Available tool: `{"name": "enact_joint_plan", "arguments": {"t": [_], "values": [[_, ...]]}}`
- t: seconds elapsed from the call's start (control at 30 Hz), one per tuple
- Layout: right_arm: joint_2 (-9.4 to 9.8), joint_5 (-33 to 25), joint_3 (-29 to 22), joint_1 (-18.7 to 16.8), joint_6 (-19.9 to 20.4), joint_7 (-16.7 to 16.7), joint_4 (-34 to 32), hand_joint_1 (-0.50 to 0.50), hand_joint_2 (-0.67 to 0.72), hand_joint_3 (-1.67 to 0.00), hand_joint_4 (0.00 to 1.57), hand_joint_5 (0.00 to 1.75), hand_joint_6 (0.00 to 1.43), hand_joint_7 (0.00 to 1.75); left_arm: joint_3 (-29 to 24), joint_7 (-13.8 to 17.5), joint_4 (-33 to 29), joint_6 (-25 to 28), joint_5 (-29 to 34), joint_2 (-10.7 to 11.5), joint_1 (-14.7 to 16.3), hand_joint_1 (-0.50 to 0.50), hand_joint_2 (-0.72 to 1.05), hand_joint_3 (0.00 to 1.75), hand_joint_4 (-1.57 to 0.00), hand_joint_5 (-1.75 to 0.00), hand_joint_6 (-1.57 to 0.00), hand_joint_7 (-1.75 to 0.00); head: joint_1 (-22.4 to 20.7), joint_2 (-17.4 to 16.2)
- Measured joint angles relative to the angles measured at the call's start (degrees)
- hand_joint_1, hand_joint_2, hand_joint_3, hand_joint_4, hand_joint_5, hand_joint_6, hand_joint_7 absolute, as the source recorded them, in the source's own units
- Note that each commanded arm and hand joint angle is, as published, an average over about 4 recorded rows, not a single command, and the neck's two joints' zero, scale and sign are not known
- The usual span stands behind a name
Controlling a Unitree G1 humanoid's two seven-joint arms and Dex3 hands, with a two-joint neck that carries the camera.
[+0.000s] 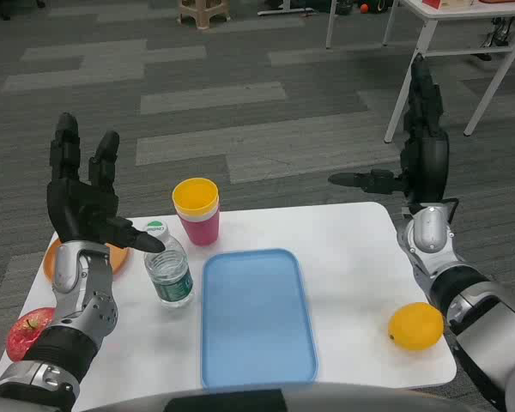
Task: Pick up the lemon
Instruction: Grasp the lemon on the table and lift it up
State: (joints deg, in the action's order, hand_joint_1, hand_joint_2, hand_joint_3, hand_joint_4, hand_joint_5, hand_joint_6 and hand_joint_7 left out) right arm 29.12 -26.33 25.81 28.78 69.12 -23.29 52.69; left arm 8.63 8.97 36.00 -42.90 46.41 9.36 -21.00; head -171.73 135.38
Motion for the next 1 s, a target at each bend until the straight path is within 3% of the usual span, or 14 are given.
{"name": "enact_joint_plan", "arguments": {"t": [0.1, 0.2, 0.5, 0.6, 0.7, 0.8, 1.0], "values": [[-0.34, -1.8, 0.1, -2.5, 0.1, 1.3, -1.7, -0.33, -0.16, -0.08, 0.03, 0.0, 0.0, 0.0, 1.4, -0.1, -0.6, -1.4, 0.7, 0.2, 0.2, -0.19, -0.7, 0.09, 0.0, -0.62, -0.03, -0.14, 6.5, 4.5], [-0.94, -2.5, 0.4, -5.0, 0.0, 2.0, -2.3, -0.33, -0.16, -0.12, 0.03, 0.0, 0.0, 0.0, 2.3, -0.1, -0.9, -2.0, 1.3, 0.3, 0.3, -0.2, -0.68, 0.09, 0.0, -0.62, -0.03, -0.14, 6.6, 4.4], [-0.94, -2.7, 0.3, -5.2, 0.0, 2.0, -3.0, -0.33, -0.16, -0.12, 0.03, 0.0, 0.0, 0.0, 2.7, -0.1, -0.9, -2.1, 1.4, 0.3, 0.3, -0.22, -0.7, 0.09, 0.0, -0.62, -0.03, -0.14, 6.8, 3.2], [-0.93, -2.7, 0.3, -5.2, 0.0, 2.0, -3.0, -0.33, -0.16, -0.1, 0.03, 0.0, 0.0, 0.0, 2.7, -0.1, -0.9, -2.1, 1.4, 0.3, 0.3, -0.24, -0.66, 0.09, 0.0, -0.64, -0.03, -0.14, 7.6, -1.3], [-0.62, -2.7, 0.0, -5.2, 0.0, 2.2, -3.0, -0.33, -0.16, -0.08, 0.03, 0.0, 0.0, 0.0, 2.8, -0.1, -0.9, -2.1, 1.4, 0.4, 0.4, -0.29, -0.72, 0.09, 0.0, -0.72, -0.03, -0.14, 8.4, -7.6], [-0.07, -2.7, -0.3, -5.2, 0.0, 2.6, -3.0, -0.33, -0.16, -0.08, 0.03, 0.0, 0.0, 0.0, 3.0, -0.1, -1.0, -2.1, 1.4, 1.0, 0.6, -0.32, -0.7, 0.09, 0.0, -0.67, -0.03, -0.14, 8.1, -13.3], [2.19, -3.8, -4.2, -9.5, -0.1, 5.2, -3.8, -0.3, -0.16, -0.1, 0.01, 0.0, 0.0, 0.0, 2.9, -0.1, -2.2, -1.4, 1.7, 3.3, 2.8, -0.36, -0.7, 0.07, 0.0, -0.69, -0.03, -0.14, 8.2, -17.2]]}}
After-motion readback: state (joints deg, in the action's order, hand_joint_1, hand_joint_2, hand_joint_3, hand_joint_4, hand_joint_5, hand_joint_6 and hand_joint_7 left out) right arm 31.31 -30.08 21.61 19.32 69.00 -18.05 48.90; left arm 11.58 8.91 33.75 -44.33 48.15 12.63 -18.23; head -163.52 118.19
